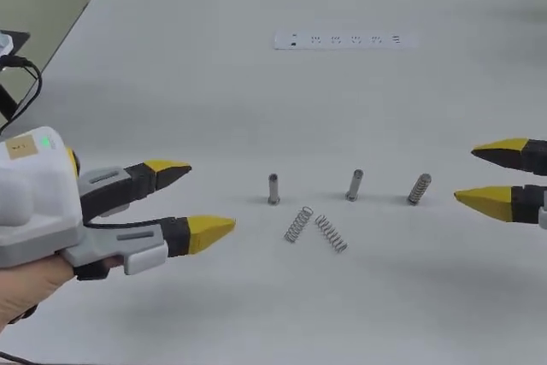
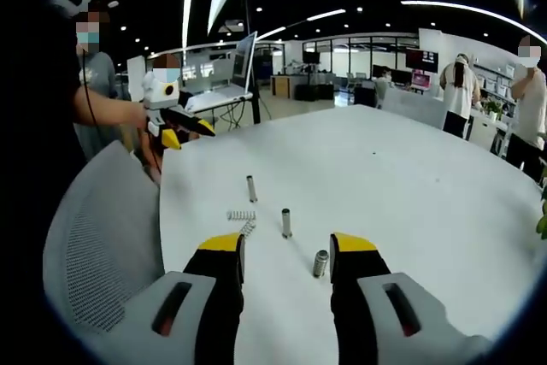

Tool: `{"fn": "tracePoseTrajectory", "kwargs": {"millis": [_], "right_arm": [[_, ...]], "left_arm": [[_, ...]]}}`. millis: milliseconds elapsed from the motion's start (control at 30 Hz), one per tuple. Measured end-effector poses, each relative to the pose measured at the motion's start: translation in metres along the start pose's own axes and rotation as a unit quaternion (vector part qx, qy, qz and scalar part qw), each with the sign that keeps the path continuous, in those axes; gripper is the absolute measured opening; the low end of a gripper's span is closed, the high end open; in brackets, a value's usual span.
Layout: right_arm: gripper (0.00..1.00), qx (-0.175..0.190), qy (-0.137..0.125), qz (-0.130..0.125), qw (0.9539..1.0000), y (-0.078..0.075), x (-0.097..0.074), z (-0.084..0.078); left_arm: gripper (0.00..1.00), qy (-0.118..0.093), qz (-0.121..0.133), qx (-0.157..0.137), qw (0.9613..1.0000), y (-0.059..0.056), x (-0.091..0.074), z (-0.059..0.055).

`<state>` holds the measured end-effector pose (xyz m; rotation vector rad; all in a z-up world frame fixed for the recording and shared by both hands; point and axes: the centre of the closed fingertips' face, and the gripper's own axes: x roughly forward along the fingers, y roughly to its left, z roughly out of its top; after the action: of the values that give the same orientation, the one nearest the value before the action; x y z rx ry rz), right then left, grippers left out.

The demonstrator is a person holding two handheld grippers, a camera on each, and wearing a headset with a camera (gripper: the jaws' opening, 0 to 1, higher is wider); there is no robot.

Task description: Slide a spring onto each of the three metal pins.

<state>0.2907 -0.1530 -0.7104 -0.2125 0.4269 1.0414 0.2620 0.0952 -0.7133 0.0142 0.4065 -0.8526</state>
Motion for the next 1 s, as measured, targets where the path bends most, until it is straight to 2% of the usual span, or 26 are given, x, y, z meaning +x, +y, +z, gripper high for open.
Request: {"fn": "tracePoseTrajectory", "kwargs": {"millis": [333, 633, 800, 867, 1000], "right_arm": [[0.37, 0.009, 0.001, -0.007, 0.9999, 0.007, -0.007, -0.009], [0.32, 0.011, 0.012, -0.004, 0.9998, 0.018, 0.004, -0.009], [0.32, 0.005, 0.031, 0.011, 0.9995, 0.025, 0.014, -0.011], [0.32, 0.001, 0.047, 0.015, 0.9988, 0.026, 0.017, -0.014], [0.31, 0.000, 0.056, 0.024, 0.9981, 0.029, 0.023, -0.016]], "left_arm": [[0.50, 0.005, -0.004, 0.004, 1.0000, -0.006, 0.001, -0.001], [0.50, 0.010, -0.008, 0.005, 0.9999, -0.011, 0.000, -0.007], [0.50, 0.016, -0.009, 0.006, 0.9998, -0.012, -0.001, -0.011], [0.50, 0.019, -0.009, 0.007, 0.9998, -0.012, -0.001, -0.013], [0.49, 0.020, -0.010, 0.006, 0.9997, -0.012, -0.001, -0.015]]}}
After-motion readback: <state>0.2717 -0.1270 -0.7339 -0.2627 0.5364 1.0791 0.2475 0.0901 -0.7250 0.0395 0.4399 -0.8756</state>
